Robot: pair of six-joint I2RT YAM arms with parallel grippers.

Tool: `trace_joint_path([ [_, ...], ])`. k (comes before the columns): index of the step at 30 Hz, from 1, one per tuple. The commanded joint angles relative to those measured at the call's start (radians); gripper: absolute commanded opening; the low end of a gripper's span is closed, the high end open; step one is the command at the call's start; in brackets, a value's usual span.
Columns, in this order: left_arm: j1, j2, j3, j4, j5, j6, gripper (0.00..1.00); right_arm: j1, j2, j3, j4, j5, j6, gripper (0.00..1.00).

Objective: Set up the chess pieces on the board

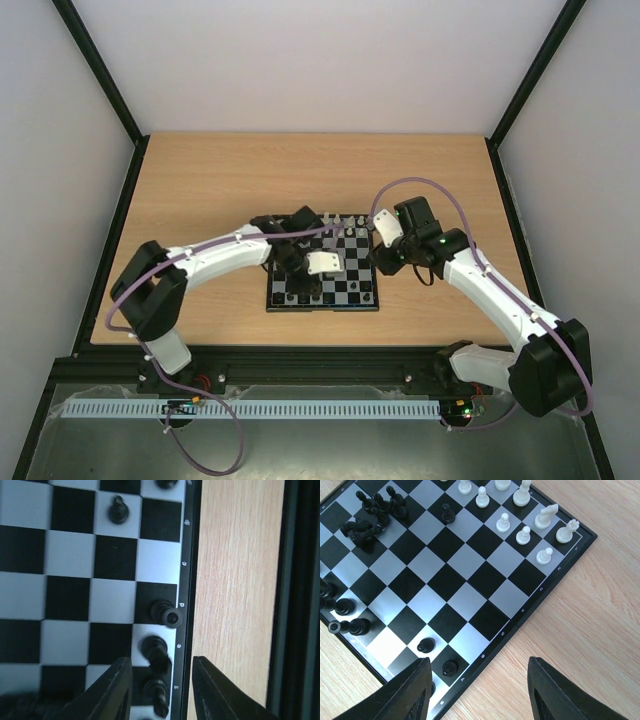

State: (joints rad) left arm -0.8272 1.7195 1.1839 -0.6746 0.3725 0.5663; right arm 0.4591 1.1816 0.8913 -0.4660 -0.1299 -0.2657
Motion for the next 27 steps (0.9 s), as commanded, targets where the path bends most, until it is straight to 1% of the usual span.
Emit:
trace_joint_path([
  [1,0.079,-0.118,0.054,-0.079,0.122,0.048,0.39,-0.004,0.022,0.054,-0.013,-0.028,0.000,0.53],
  [4,0.147,-0.185,0.047,-0.074,0.161,0.050,0.43,-0.004,0.044,0.079,-0.003,-0.067,-0.007,0.53],
  [6,0.203,-0.202,0.040,-0.052,0.188,0.008,0.46,-0.003,0.065,0.100,0.005,-0.093,-0.007,0.53],
  [10,0.340,-0.188,0.023,0.035,0.196,-0.209,0.46,0.000,0.140,0.159,0.023,-0.135,0.012,0.51],
  [12,0.399,-0.183,-0.001,0.096,0.194,-0.337,0.46,0.010,0.206,0.212,0.025,-0.137,0.020,0.48],
  [14,0.442,-0.195,-0.043,0.150,0.199,-0.407,0.48,0.025,0.267,0.262,0.022,-0.145,0.028,0.45],
  [16,0.468,-0.213,-0.080,0.178,0.178,-0.423,0.47,0.056,0.330,0.311,0.018,-0.139,0.007,0.41],
  [18,0.499,-0.229,-0.100,0.187,0.159,-0.441,0.48,0.099,0.397,0.365,0.004,-0.117,-0.048,0.37],
  [21,0.570,-0.264,-0.141,0.217,0.172,-0.497,0.51,0.155,0.504,0.458,-0.026,-0.075,-0.106,0.33],
  [24,0.638,-0.299,-0.180,0.236,0.185,-0.530,0.56,0.172,0.621,0.572,-0.080,-0.038,-0.109,0.33],
  [27,0.670,-0.333,-0.206,0.242,0.194,-0.538,0.58,0.173,0.722,0.666,-0.159,-0.031,-0.113,0.32],
])
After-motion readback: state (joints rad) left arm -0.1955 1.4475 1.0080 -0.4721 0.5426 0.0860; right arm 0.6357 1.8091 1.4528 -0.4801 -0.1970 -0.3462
